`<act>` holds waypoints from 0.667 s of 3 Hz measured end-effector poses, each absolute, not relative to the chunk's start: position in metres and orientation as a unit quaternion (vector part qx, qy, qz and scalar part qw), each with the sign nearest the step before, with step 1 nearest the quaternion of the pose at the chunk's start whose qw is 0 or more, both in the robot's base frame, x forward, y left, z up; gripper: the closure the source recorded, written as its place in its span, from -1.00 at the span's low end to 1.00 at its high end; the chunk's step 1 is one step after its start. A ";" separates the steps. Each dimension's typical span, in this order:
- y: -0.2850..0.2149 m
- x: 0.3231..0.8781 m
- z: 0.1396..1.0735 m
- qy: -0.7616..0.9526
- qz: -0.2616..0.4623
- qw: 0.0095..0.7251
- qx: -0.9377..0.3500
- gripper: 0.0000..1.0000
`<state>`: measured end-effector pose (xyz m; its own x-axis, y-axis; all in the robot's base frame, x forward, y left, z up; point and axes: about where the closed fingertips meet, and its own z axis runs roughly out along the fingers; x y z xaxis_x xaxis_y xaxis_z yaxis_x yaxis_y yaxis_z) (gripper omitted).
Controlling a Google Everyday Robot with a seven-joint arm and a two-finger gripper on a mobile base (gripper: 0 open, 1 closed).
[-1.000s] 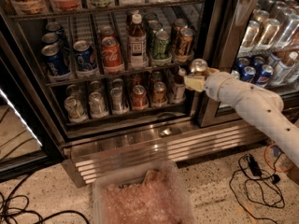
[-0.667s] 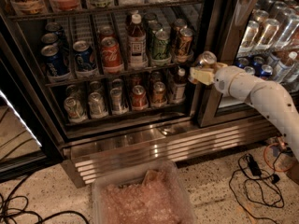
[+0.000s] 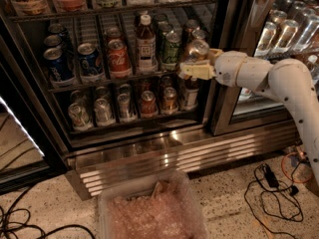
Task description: Pick orange can from middle shelf of fridge
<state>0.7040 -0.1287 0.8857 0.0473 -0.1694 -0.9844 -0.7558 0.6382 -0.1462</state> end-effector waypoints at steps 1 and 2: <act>-0.096 0.683 0.891 0.618 0.250 0.609 -0.430 1.00; -0.081 0.671 0.893 0.600 0.263 0.596 -0.465 1.00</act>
Offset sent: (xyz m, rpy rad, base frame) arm -0.0479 0.0583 0.0105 -0.1333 -0.0653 0.3171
